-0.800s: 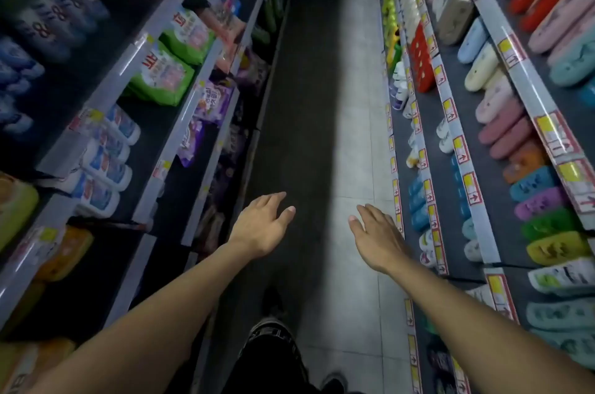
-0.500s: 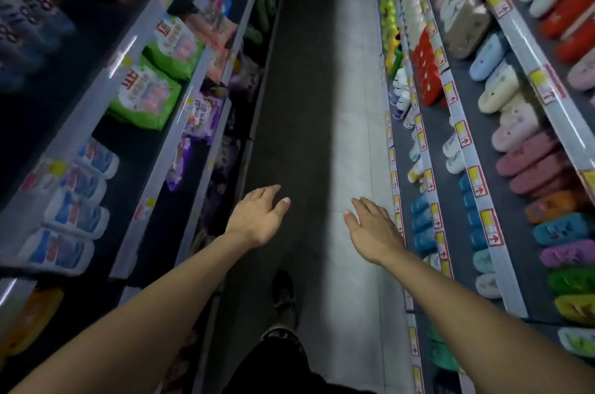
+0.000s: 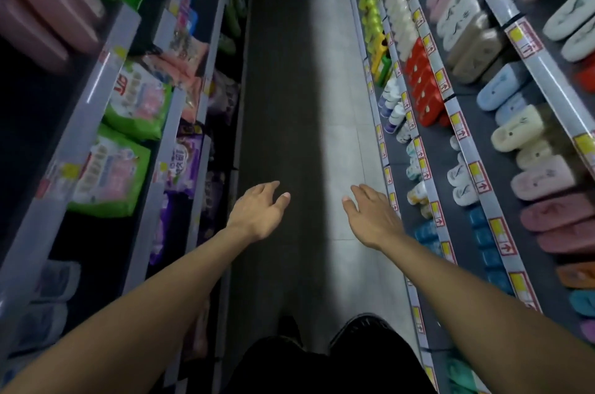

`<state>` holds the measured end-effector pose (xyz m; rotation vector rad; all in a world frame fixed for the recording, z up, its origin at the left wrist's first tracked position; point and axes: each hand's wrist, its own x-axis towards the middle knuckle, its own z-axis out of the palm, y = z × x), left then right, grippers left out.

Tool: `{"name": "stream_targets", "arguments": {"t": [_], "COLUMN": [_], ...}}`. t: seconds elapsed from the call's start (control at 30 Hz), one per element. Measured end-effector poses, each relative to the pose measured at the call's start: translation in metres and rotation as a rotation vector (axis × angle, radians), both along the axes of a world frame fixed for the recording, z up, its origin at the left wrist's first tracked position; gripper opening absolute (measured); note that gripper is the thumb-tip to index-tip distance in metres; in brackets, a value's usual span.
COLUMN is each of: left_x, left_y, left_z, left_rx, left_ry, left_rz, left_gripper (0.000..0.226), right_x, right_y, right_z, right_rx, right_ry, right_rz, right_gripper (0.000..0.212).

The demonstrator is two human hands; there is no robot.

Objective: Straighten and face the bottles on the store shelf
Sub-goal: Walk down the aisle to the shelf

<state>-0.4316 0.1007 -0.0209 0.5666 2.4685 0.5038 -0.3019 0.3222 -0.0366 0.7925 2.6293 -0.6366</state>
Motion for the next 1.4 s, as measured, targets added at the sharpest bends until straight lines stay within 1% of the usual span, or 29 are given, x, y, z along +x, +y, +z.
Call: {"name": "stream_targets", "arguments": {"t": [0.23, 0.47, 0.8, 1.1, 1.4], "left_x": [-0.090, -0.187, -0.302, -0.409, -0.568], "left_y": [0.065, 0.161, 0.280, 0.338, 0.364], "left_z": [-0.005, 0.003, 0.019, 0.009, -0.010], "left_rx": [-0.026, -0.060, -0.078, -0.033, 0.022], "left_ry": [0.012, 0.067, 0.087, 0.075, 0.023], "left_rz": [-0.004, 0.079, 0.114, 0.144, 0.163], "left_gripper": [0.065, 0.065, 0.064, 0.065, 0.065], "right_x": [-0.085, -0.186, -0.315, -0.416, -0.576], "right_y": [0.066, 0.170, 0.297, 0.360, 0.398], "right_z": [-0.010, -0.013, -0.002, -0.001, -0.009], "right_rx": [-0.019, 0.001, 0.011, 0.010, 0.062], "right_ry": [0.011, 0.009, 0.024, 0.000, -0.032], "right_rz": [0.005, 0.076, 0.128, 0.155, 0.135], "right_gripper": [0.066, 0.066, 0.065, 0.065, 0.065]}}
